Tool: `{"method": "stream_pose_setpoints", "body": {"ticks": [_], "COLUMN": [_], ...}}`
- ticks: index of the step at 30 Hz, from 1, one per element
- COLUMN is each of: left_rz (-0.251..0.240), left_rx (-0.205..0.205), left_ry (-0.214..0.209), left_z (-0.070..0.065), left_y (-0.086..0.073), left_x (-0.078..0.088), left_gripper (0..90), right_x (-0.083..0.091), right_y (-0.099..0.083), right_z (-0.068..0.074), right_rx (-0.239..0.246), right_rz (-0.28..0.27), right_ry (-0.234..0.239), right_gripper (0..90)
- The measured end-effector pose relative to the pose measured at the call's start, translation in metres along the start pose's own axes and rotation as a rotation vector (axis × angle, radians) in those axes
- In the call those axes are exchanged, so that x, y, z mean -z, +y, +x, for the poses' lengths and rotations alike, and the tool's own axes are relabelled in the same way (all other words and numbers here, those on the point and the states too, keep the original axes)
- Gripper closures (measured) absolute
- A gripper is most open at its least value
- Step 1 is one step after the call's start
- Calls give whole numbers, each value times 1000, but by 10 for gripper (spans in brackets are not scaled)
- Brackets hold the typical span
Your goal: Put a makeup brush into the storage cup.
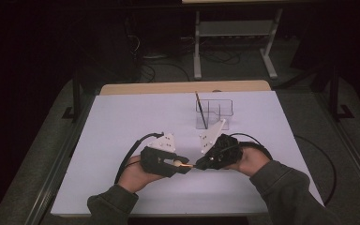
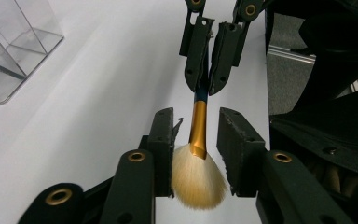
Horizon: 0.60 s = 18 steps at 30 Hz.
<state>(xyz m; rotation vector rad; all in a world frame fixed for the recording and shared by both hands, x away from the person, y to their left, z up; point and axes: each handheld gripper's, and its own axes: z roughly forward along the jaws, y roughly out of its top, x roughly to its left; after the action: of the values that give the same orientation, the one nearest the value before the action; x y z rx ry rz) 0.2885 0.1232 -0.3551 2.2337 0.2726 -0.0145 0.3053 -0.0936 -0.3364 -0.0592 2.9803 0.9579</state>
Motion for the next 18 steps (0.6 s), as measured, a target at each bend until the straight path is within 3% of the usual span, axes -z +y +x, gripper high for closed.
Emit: {"method": "stream_pose_setpoints", "body": {"ticks": [9,18], "left_rz": [10,14], "left_rx": [1,6], "left_ry": [-7,-39], "left_z": [1,2], "left_y": [-1,-1], "left_x": [0,-1], "left_gripper": [745,810], "right_x": [-1,-1], "right_y": [1,2], "right_z": [1,2], "right_rx": [6,25], "right_rz": [1,9], "right_ry": [3,-8], "right_gripper": [825,825]}}
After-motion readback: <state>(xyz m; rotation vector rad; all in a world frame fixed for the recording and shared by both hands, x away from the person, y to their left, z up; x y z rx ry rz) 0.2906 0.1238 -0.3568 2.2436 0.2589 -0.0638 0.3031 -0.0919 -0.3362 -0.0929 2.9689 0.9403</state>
